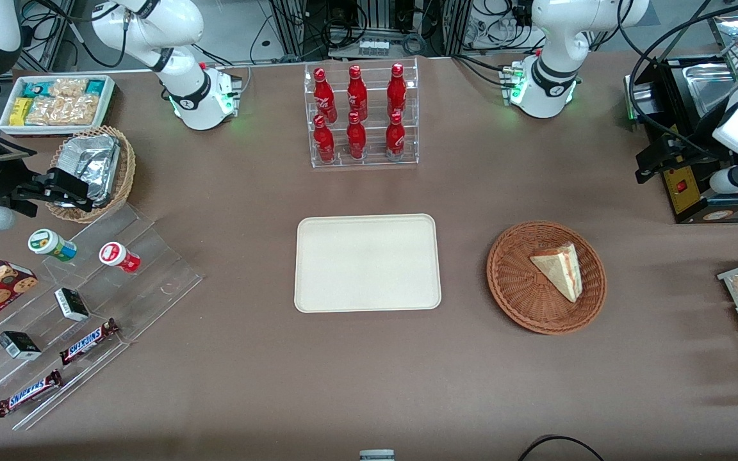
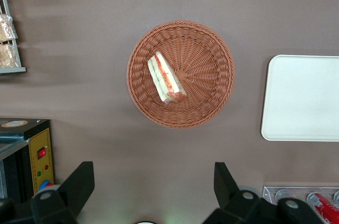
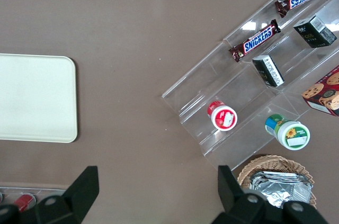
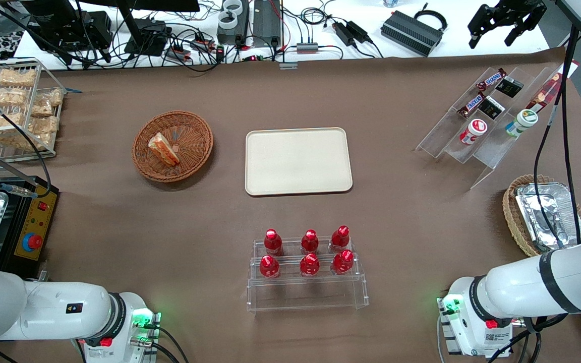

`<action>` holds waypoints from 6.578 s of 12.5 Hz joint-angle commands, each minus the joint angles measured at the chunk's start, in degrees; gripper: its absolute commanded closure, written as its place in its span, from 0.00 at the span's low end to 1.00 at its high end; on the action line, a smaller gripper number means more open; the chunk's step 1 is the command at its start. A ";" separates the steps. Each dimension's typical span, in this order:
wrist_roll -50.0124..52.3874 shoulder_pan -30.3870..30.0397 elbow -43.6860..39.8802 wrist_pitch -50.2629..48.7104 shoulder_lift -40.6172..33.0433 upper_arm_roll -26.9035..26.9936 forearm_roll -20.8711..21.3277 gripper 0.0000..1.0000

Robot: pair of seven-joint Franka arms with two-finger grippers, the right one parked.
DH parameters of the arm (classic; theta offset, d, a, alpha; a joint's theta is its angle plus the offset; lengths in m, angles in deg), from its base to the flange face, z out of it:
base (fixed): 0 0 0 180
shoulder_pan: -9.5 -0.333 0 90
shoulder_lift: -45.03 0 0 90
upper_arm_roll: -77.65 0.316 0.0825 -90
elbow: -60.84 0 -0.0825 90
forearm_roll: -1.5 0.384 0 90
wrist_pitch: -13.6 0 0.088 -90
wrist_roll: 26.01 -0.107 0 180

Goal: Place sandwich from basket to tray
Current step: 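Move the left gripper toward the wicker basket with the sandwich, then lower the open left gripper over the wrapped sandwich in the basket, then close the left gripper on the sandwich's wrapped edge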

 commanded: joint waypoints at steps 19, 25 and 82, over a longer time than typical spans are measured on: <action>12.97 -1.02 7.70 12.09 9.26 -4.31 1.21 0.00; 10.24 -3.14 18.93 27.01 10.67 -4.31 1.21 0.00; 13.32 -2.96 20.72 36.89 10.23 -8.17 1.65 1.00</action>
